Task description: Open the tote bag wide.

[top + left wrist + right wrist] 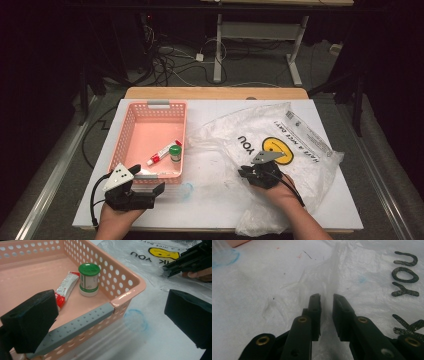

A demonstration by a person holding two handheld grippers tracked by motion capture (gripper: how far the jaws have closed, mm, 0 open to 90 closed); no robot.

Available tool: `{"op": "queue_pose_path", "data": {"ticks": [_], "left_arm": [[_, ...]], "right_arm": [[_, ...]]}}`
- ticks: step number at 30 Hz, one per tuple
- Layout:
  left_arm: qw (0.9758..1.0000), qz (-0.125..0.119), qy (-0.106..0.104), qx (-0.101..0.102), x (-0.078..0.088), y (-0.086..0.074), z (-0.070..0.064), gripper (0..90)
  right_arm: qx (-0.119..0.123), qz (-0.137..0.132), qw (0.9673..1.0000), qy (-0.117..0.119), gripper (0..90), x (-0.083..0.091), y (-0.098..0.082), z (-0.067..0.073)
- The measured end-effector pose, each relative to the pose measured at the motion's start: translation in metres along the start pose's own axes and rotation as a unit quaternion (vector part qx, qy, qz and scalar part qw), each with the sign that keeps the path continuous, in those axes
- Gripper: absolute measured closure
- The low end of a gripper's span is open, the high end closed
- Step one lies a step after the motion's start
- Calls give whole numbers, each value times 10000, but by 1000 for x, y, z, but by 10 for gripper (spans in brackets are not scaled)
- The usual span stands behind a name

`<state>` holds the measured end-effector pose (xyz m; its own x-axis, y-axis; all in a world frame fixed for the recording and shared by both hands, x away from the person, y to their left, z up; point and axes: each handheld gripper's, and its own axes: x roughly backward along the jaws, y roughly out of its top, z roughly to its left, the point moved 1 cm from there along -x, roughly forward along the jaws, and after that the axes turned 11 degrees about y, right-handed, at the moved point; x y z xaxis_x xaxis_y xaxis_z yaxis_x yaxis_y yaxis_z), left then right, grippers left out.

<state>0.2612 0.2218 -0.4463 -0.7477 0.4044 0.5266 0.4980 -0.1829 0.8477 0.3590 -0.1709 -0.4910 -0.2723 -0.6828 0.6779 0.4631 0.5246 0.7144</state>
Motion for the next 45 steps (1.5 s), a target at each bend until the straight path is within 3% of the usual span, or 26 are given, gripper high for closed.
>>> {"op": "queue_pose_path", "data": {"ticks": [8, 13, 15, 18, 24, 29, 32, 45], "left_arm": [[10000, 3, -15, 1, 0, 0, 0, 0], [10000, -15, -39, 24, 0, 1, 1, 0], [10000, -29, -54, 59, -1, 0, 2, 0], [9999, 7, -74, 73, -4, 0, 3, 0], [9999, -106, -114, 64, -4, 3, 2, 0], [9998, -140, -120, 102, -6, 3, 3, 0], [9998, -156, -92, 35, -6, 3, 1, 0], [9996, -172, -111, 177, -5, 4, 1, 0]], "right_arm": [[102, 50, 9998, -135, 900, 0, 0, 1], [186, -158, 9994, -244, 900, 6, 1, 2], [113, -270, 9992, -261, 900, 8, 4, 1], [139, -185, 9993, -279, 900, 9, 10, 0], [-85, -402, 9990, -188, 900, 6, 23, -7], [-33, -739, 9969, -284, 900, 9, 23, -4], [17, -838, 9960, -317, 900, 12, 22, -2], [240, -1349, 9895, -468, 900, 31, 28, 4]]}}
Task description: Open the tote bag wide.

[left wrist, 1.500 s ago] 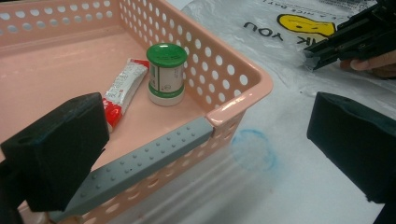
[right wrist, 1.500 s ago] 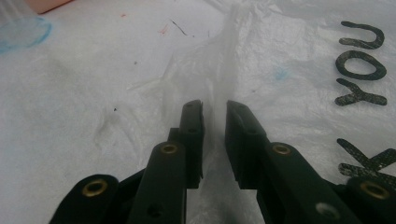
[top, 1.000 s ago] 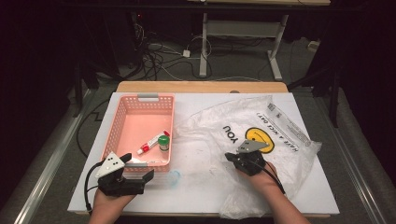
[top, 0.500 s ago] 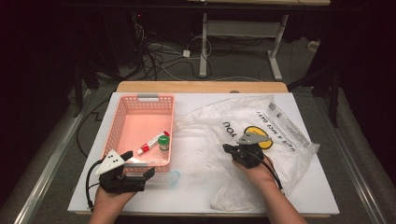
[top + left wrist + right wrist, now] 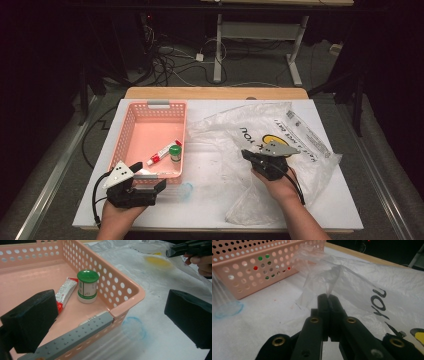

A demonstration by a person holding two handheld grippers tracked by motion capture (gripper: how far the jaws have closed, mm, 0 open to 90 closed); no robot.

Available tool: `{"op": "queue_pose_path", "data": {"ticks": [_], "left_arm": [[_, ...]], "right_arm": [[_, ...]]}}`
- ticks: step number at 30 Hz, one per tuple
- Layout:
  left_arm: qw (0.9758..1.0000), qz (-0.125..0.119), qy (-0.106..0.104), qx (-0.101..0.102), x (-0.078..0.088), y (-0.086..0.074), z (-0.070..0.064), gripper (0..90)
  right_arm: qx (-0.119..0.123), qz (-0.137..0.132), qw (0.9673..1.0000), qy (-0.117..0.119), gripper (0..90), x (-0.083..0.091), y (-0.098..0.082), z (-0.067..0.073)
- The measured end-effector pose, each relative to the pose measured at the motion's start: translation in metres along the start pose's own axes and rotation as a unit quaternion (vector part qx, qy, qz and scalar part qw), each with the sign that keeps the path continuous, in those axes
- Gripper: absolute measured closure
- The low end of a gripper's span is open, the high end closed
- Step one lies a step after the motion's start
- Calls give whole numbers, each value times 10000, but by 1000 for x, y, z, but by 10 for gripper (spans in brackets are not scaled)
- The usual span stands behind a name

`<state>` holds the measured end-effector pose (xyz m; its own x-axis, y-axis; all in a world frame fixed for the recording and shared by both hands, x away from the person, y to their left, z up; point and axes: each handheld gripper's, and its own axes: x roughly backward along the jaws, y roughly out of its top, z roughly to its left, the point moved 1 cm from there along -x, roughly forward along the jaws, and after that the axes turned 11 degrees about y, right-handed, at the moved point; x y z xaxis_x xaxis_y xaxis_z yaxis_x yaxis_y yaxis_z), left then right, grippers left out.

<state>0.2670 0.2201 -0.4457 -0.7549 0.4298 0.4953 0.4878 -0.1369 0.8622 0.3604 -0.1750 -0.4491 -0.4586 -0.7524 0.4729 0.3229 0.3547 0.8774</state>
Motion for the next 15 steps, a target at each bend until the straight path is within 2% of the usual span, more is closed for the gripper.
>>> {"op": "queue_pose_path", "data": {"ticks": [15], "left_arm": [[10000, -22, -10, 48, 0, 1, 2, 0]], "right_arm": [[85, -476, 9988, -67, 900, 17, 17, 0]]}}
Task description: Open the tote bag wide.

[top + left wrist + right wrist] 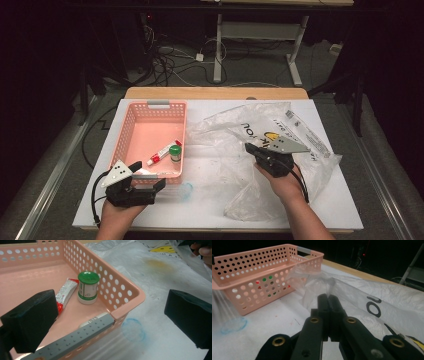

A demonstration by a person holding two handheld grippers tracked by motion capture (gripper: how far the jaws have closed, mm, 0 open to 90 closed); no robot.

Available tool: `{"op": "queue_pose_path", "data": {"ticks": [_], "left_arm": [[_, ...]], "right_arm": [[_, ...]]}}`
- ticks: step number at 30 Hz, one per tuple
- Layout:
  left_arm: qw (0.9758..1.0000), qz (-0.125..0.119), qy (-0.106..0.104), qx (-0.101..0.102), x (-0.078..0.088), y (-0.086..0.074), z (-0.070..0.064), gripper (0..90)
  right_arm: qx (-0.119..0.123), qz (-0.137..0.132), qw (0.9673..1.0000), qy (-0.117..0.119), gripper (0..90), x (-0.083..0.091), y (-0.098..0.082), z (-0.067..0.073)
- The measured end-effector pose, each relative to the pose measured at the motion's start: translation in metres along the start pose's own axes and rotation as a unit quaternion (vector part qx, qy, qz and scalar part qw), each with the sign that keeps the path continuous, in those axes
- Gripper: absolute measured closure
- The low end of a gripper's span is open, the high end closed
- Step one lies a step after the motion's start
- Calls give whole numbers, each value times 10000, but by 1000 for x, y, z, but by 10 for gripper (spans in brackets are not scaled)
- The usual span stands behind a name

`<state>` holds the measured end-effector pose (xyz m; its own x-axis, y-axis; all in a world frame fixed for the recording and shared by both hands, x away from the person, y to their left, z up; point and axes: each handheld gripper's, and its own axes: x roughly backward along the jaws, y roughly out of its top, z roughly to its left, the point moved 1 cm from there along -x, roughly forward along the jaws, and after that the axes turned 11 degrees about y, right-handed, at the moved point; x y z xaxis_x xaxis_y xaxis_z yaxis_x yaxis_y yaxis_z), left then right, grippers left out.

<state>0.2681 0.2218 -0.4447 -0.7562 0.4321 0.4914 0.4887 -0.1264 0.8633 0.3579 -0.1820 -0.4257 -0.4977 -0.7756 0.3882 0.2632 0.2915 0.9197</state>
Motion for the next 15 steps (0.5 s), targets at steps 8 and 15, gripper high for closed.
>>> {"op": "queue_pose_path", "data": {"ticks": [8, 15], "left_arm": [[9999, -131, 26, 19, 2, 2, 1, 0], [9998, -180, 106, 1, 0, 10, 3, 0]], "right_arm": [[83, -80, 9999, -26, 900, 2, 5, 3], [77, -82, 9999, -9, 900, 2, 5, 2]]}}
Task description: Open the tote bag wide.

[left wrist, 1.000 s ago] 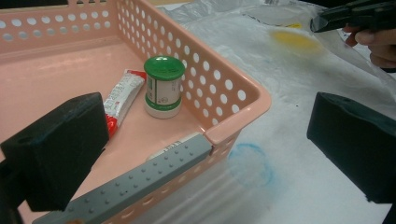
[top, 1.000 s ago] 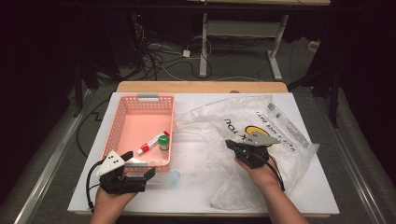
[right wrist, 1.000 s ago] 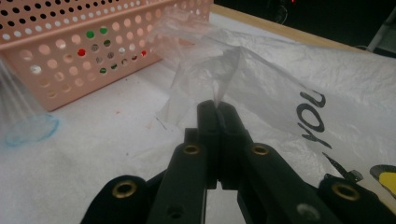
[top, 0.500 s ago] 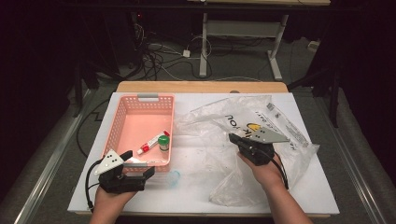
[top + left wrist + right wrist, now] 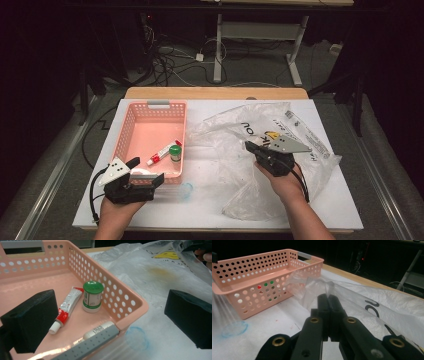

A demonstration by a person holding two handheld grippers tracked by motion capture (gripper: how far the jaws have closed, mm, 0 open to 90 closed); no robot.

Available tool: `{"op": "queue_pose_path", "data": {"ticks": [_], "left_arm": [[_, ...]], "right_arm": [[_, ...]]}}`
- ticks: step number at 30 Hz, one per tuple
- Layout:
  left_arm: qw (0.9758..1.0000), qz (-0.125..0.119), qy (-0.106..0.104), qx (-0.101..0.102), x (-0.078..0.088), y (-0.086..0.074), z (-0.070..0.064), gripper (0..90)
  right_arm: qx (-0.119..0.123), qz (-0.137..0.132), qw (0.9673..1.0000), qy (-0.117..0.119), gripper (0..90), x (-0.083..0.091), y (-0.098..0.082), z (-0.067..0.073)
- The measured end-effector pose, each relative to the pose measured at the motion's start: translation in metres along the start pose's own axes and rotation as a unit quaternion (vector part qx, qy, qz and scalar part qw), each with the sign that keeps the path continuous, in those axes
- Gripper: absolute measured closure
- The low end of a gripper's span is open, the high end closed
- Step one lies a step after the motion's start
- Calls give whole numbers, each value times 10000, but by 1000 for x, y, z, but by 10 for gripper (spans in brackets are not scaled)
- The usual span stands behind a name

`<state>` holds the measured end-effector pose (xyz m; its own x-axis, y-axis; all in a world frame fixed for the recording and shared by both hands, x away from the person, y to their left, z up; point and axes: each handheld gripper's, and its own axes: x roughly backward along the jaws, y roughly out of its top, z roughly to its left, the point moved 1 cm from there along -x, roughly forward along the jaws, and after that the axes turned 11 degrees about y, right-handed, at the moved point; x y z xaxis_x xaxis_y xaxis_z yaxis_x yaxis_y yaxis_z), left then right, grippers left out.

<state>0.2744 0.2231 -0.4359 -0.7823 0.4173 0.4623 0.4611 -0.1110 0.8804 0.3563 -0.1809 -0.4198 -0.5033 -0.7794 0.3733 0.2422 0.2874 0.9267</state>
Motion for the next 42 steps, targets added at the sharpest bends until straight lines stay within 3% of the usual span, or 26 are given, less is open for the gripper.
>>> {"op": "queue_pose_path", "data": {"ticks": [5, 13, 22, 28, 35, 42], "left_arm": [[9999, 103, 70, -114, -5, 10, -1, 0], [9999, 145, 66, -21, -20, 30, 9, 0], [9991, 111, -44, 408, -40, 48, 29, 0], [9991, 179, 67, 375, -53, 60, 38, 0], [9978, 546, 247, 277, -70, 67, 50, 0], [9959, 851, 248, 202, -89, 70, 58, 0]], "right_arm": [[-30, -41, 10000, 21, 900, 1, 0, 0], [-17, -67, 9999, 76, 900, 1, 1, -1], [-77, -99, 9999, 106, 900, 2, 1, -2], [-50, -95, 9999, 126, 900, 2, 1, -3], [-101, -116, 9998, 157, 900, 5, 0, -6], [-135, -137, 9997, 173, 900, 6, 0, -7]]}}
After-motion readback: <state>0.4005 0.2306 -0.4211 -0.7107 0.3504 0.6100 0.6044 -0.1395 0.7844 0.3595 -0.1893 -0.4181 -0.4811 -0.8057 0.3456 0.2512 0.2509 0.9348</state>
